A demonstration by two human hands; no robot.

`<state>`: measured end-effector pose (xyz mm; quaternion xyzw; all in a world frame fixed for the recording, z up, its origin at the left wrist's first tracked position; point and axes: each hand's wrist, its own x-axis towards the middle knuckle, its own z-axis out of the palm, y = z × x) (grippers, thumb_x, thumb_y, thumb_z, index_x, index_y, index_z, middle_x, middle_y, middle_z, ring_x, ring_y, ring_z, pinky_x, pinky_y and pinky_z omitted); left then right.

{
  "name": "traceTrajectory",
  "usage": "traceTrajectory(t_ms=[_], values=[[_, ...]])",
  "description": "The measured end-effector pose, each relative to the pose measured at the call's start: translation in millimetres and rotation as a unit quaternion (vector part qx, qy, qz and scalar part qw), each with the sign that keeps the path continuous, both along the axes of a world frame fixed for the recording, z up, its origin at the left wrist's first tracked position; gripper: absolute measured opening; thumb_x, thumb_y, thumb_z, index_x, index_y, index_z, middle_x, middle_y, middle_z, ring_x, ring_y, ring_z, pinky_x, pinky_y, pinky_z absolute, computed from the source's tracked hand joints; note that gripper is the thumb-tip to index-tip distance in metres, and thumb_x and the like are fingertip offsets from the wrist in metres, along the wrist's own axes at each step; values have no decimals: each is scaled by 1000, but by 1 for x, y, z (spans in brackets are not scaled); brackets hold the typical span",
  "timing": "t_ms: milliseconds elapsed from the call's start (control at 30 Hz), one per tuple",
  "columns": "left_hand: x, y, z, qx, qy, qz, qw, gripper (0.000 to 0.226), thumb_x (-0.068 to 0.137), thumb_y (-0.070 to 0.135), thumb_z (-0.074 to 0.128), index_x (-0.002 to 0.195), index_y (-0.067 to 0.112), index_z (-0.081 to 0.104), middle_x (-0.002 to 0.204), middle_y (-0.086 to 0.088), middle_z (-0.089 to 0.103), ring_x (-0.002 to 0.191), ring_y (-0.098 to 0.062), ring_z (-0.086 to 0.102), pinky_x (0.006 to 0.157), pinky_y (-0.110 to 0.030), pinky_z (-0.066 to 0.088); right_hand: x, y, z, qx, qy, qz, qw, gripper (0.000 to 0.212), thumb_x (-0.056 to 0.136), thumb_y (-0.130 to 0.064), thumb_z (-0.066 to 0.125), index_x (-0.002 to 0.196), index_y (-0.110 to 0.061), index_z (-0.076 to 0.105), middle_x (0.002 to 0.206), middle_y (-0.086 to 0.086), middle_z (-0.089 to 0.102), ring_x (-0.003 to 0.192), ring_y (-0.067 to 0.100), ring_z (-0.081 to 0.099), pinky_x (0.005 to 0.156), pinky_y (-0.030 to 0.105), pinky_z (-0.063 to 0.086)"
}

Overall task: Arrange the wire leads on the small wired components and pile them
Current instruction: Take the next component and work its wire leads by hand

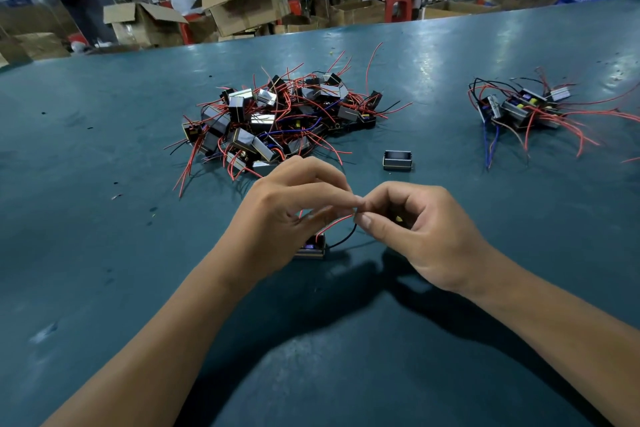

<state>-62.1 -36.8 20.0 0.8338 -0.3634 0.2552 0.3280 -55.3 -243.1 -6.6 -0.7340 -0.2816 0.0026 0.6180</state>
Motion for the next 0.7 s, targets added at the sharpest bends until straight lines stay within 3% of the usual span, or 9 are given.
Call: traceTrajectory(t_ms=[200, 367, 700], values=[[0, 7, 3, 67, -42, -18, 997, 15, 93, 8, 69, 101, 16, 80, 104, 1, 66, 84, -23, 54, 75, -34, 47, -2, -1, 3, 9, 17, 36, 999, 4, 86, -23, 68, 83, -21, 70, 70, -9, 62, 63, 6, 48, 60, 20, 40], [-1, 10, 7, 101, -57, -9, 993, 14, 95, 12, 67, 98, 17, 80, 102, 0, 67, 80, -24, 53, 69, -41, 47, -4, -2, 5, -7, 15, 54, 998, 4, 85, -20, 67, 84, -17, 69, 71, -4, 61, 65, 7, 48, 62, 23, 41], [-5, 12, 14, 157, -88, -5, 984, 13, 96, 20, 67, 100, 19, 80, 104, -1, 68, 79, -25, 54, 68, -29, 42, -3, -3, 6, -22, 9, 72, 997, 5, 87, -20, 65, 84, -16, 68, 71, 2, 59, 65, 15, 47, 61, 31, 40]])
